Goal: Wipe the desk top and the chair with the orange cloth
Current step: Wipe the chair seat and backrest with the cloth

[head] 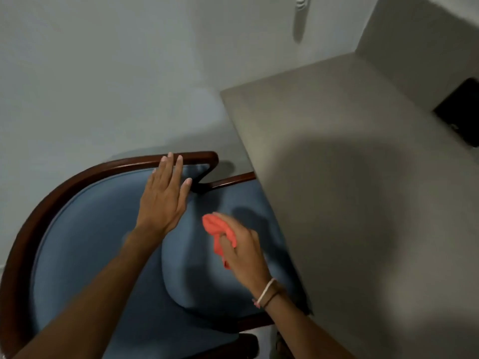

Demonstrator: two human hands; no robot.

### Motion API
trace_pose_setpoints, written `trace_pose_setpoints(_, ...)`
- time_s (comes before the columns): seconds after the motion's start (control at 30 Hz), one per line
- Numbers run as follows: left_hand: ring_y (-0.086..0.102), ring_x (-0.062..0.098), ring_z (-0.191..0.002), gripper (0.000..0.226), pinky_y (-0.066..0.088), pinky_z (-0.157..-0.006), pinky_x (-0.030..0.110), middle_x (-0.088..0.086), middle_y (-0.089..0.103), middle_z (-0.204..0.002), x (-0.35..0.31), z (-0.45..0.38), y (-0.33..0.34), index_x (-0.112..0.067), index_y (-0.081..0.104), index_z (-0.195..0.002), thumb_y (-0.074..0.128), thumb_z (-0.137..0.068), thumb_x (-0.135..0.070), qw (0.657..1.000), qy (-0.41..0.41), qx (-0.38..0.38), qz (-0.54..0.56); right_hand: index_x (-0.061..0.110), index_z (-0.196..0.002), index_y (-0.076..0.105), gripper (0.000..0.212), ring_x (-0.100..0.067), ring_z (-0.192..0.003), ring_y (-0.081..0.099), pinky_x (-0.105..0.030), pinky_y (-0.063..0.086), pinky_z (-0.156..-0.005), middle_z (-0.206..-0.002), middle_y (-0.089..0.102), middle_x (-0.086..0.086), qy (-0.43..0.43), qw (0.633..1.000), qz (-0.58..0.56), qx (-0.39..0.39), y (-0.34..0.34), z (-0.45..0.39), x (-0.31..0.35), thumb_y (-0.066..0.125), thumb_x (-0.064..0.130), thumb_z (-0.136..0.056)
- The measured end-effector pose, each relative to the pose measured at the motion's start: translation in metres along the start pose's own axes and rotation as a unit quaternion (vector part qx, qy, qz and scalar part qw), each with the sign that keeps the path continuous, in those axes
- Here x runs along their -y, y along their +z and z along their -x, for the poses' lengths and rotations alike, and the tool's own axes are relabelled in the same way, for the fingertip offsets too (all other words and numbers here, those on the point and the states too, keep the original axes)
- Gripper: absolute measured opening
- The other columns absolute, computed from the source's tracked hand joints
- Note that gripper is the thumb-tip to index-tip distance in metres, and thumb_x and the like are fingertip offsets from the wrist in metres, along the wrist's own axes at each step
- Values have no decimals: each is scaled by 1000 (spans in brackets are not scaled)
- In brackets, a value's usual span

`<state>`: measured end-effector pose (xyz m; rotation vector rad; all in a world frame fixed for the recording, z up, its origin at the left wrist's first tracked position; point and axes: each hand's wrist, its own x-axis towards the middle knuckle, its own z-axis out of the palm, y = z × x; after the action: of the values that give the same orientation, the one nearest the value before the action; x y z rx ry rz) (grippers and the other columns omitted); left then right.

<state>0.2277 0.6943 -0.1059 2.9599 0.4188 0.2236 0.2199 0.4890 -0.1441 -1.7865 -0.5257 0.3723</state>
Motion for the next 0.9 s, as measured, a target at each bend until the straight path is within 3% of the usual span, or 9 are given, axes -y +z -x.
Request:
trace_pose_setpoints(0.07,25,36,-153,68,27,-124,51,23,27,-163,26,7,8,1,31,-155,21,-102,-41,1000,-26,-8,-14,25,-125,70,39,15,-109,65,-2,51,-91,-122,72,23,88,994,-56,-38,11,7,-18,52,6,-96)
trace_pose_setpoints(0.2,28,36,-152,66,31,-122,53,23,28,-163,64,30,59,-2,31,-155,24,-104,-42,998,-44,5,-53,24,-123,66,39,24,-94,63,5,45,-79,-122,71,4,206,971,-62,-108,29,20,-71,53,-4,-99)
trace_pose_setpoints(0.27,26,35,-153,63,30,-122,53,22,25,-164,74,36,95,-4,30,-156,24,-106,-42,997,-39,15,-72,17,-131,65,33,12,-108,66,-6,52,-88,-129,69,1,243,961,-53,-122,41,17,-99,54,4,-102)
trace_pose_setpoints(0.37,22,33,-155,59,25,-124,53,21,20,-166,92,23,133,-9,24,-159,28,-109,-40,994,-21,-23,-103,14,-136,62,33,-14,-126,61,-38,54,-109,-134,66,2,208,960,76,-169,55,-5,-137,52,10,-104)
trace_pose_setpoints(0.43,19,33,-155,58,18,-126,56,22,19,-166,110,-2,144,-12,20,-160,28,-109,-40,990,-9,-83,-111,9,-140,59,37,-24,-133,57,-47,45,-117,-142,63,-9,159,950,224,-147,60,-34,-166,48,17,-105)
trace_pose_setpoints(0.5,20,35,-155,58,15,-123,60,24,22,-165,128,-36,143,-15,19,-160,29,-109,-40,981,-9,-155,-114,9,-149,48,50,-30,-146,46,-51,32,-124,-154,52,-14,188,917,338,-94,65,-66,-189,36,28,-104)
trace_pose_setpoints(0.6,22,36,-154,58,15,-121,65,23,24,-165,146,-85,136,-18,19,-160,24,-109,-46,973,-11,-186,-137,15,-154,40,75,-38,-152,35,-60,26,-126,-161,42,-15,186,890,411,-60,86,-100,-217,17,44,-89)
trace_pose_setpoints(0.77,19,34,-155,58,15,-121,67,16,20,-167,155,-106,143,-24,21,-159,12,-108,-50,978,-13,-162,-134,34,-156,21,75,-44,-156,21,-66,24,-123,-167,27,-18,149,858,490,-35,112,-103,-255,37,67,-91)
trace_pose_setpoints(0.9,26,34,-153,53,25,-117,64,17,27,-165,154,-104,151,-28,24,-158,17,-109,-47,967,-10,-205,-154,35,-158,4,89,-50,-149,30,-66,23,-119,-162,31,-25,128,880,443,-115,124,-127,-249,63,47,-93)
